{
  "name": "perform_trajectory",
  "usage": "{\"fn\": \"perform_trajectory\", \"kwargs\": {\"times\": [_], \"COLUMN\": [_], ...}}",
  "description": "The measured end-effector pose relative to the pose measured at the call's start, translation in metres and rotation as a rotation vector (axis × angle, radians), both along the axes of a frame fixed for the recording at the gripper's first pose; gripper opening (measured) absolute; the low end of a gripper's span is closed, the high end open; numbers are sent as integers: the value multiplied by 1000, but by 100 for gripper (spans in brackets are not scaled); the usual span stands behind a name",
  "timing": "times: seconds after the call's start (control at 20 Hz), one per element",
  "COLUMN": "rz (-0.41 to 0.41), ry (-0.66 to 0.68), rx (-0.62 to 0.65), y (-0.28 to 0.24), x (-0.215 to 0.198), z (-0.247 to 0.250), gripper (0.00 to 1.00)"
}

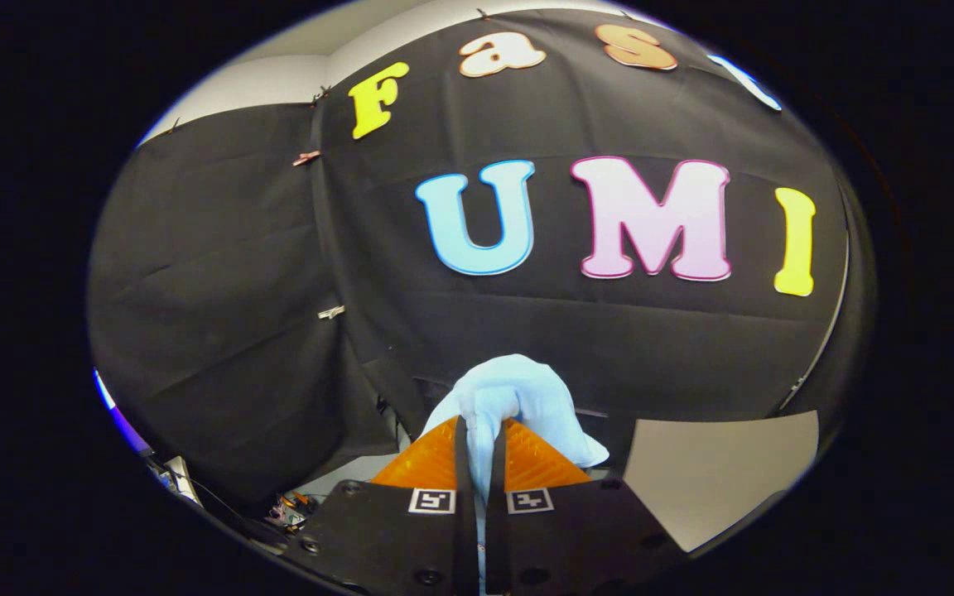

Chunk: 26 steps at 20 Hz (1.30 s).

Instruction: Put the clothes into the washing machine and then close the washing machine lid.

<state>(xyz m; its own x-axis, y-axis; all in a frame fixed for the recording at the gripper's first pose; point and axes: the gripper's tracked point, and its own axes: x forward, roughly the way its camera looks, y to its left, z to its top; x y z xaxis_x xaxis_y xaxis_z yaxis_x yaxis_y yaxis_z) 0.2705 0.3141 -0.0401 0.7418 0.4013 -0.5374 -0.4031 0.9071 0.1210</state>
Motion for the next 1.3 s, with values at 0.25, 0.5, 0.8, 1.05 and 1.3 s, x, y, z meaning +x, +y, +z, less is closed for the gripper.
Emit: {"fn": "perform_trajectory", "kwargs": {"times": [0.25,0.5,0.8,1.05,1.3], "rz": [38,29,-23,-45,-39], "ry": [50,130,181,272,341], "rx": [-7,-40,-126,-170,-206], "y": [42,57,42,26,16], "x": [13,28,38,32,23], "z": [-50,-122,-224,-307,-362], "gripper": [8,8,8,8,8]}}
